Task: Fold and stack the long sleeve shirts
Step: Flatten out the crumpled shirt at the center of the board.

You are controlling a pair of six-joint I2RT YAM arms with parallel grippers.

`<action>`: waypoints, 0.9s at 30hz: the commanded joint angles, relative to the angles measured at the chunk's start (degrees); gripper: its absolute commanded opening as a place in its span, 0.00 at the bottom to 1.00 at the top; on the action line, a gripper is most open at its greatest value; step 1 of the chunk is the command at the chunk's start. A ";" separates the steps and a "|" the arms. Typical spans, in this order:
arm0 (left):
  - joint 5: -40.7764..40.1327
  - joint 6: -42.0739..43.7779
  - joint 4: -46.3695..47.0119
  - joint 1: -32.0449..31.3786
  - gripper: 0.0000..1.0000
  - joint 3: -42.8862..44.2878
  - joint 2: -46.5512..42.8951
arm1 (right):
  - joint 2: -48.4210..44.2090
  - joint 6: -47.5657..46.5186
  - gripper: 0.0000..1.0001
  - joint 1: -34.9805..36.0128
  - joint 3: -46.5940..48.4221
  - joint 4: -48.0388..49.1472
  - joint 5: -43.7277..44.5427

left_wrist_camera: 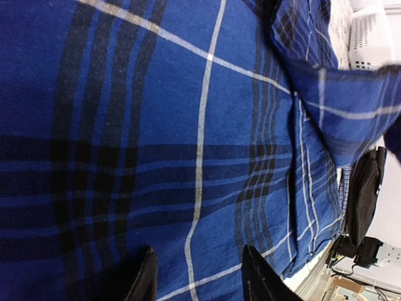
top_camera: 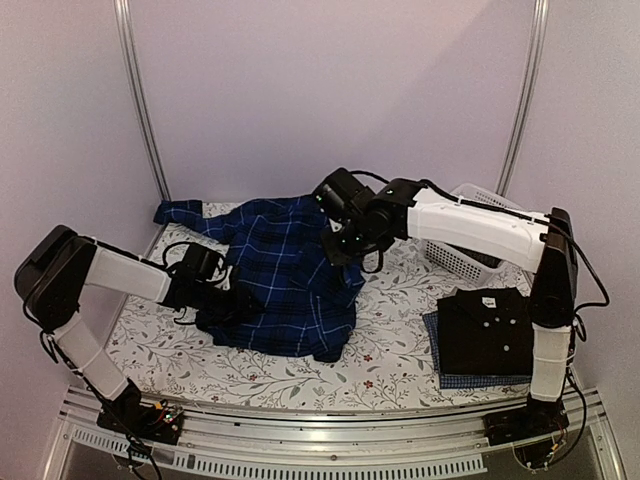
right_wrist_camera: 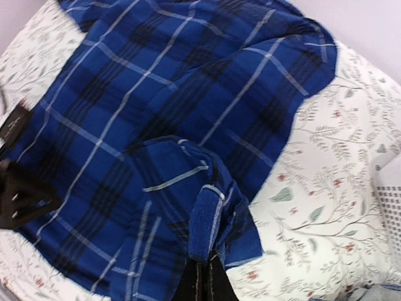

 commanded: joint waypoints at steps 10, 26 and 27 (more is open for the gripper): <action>-3.96 -2.70 -9.88 -3.60 0.46 -10.83 -7.45 | 1.90 -15.86 0.00 -29.50 15.93 5.02 12.48; -4.84 -6.89 -12.11 -6.86 0.46 -14.83 -14.08 | 5.20 -19.99 0.00 -40.41 23.97 14.31 9.60; -4.81 -7.04 -12.18 -6.83 0.46 -15.01 -14.30 | 5.81 -20.09 0.00 -40.55 24.32 14.77 9.41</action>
